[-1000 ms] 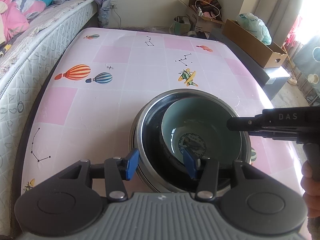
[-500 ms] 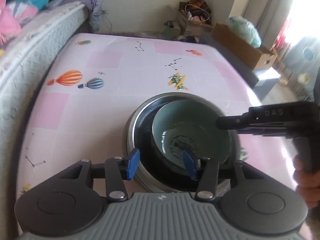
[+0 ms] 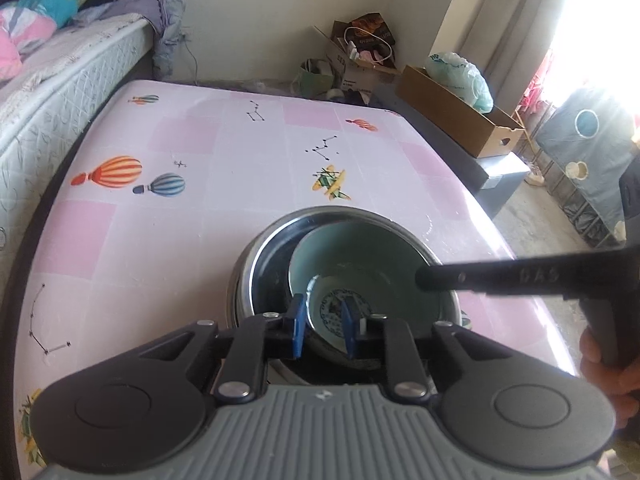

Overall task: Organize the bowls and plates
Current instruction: 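Open both grippers and lift them away from the steel bowl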

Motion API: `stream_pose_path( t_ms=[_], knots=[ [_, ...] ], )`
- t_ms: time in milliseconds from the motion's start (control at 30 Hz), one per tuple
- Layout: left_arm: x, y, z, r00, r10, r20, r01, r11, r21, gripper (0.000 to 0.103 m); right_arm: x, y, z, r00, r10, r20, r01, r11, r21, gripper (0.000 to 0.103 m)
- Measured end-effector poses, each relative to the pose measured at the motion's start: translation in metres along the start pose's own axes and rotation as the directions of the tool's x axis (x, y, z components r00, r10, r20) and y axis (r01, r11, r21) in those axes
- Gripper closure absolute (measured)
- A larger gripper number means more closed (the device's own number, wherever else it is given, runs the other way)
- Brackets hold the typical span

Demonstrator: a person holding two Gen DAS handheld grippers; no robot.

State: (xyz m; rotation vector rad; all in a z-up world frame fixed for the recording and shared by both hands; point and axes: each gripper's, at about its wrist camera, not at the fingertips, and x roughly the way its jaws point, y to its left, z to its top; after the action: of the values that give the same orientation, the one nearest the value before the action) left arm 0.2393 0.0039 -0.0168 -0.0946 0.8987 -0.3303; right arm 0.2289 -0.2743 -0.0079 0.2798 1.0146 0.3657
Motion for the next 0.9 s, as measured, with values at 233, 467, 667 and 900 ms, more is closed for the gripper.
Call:
stream_pose_path(
  t_ms=[233, 467, 667, 900],
  knots=[
    [0.008, 0.0, 0.002, 1.0, -0.001, -0.028, 0.0, 1.0, -0.009, 0.092, 0.018, 0.0, -0.009, 0.999, 0.006, -0.034, -0.006, 1.0, 0.008, 0.086],
    [0.01, 0.0, 0.001, 1.0, -0.002, -0.031, 0.001, 1.0, -0.013, 0.092, 0.021, -0.002, -0.009, 0.999, 0.016, -0.031, -0.016, 1.0, 0.017, 0.087],
    [0.016, 0.001, 0.001, 0.999, -0.021, -0.05, 0.02, 0.999, -0.033, 0.091, 0.022, 0.005, -0.009, 1.0, -0.005, -0.02, 0.005, 1.0, -0.021, 0.087],
    [0.022, -0.002, -0.001, 0.998, -0.026, -0.052, 0.025, 0.999, -0.03, 0.09, 0.021, 0.009, -0.007, 0.998, -0.058, 0.002, 0.058, 0.995, -0.081, 0.089]
  ],
)
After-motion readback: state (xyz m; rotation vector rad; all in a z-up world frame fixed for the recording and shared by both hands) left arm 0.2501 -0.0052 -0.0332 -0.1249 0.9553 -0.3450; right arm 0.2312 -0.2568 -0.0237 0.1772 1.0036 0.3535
